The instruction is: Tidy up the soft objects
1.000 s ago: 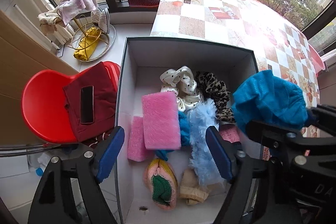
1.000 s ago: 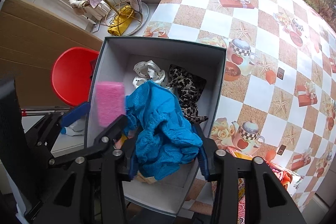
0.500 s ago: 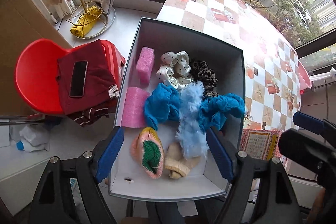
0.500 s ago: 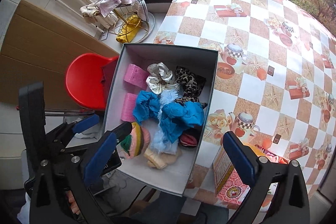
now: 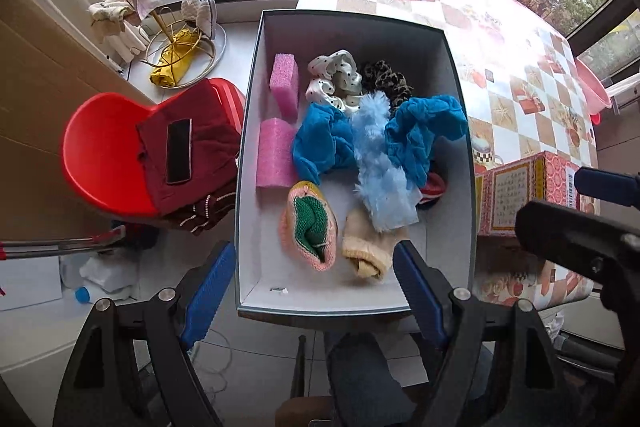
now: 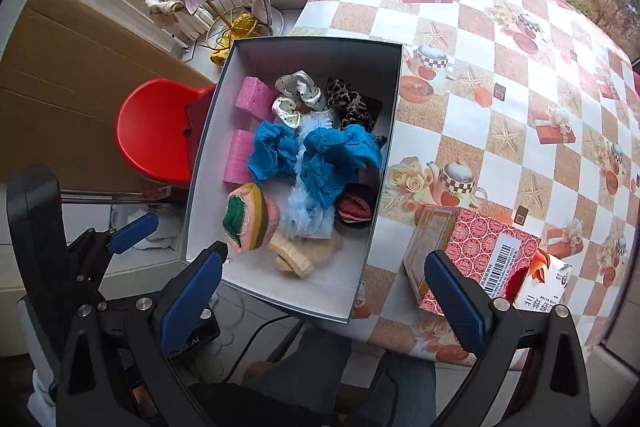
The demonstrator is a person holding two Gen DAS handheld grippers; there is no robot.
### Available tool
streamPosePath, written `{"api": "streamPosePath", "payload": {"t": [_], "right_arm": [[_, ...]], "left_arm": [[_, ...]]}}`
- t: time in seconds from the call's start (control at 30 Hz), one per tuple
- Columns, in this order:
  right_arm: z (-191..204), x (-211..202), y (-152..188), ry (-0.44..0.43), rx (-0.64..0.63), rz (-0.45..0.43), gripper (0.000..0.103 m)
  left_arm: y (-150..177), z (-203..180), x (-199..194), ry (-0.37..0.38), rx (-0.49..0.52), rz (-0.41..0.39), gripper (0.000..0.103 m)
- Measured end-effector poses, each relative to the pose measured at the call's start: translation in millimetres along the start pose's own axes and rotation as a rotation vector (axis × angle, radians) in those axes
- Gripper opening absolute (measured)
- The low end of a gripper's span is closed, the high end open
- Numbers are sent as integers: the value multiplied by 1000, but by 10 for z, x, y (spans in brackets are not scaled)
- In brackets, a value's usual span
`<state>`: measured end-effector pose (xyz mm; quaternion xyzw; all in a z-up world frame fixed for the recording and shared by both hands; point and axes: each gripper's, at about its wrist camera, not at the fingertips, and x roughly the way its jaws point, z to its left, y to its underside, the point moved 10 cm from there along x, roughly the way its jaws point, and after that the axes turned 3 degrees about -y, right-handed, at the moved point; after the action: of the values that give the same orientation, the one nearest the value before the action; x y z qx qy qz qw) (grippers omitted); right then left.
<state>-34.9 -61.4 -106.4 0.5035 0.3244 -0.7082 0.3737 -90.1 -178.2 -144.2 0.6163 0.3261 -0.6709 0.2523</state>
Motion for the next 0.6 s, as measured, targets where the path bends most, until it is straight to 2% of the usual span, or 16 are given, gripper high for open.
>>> {"api": "streamPosePath", "payload": {"t": [0.6], "right_arm": [[33, -50, 52, 23, 2, -18, 102]], "left_arm": [[39, 3, -68, 5, 4, 4, 83]]}}
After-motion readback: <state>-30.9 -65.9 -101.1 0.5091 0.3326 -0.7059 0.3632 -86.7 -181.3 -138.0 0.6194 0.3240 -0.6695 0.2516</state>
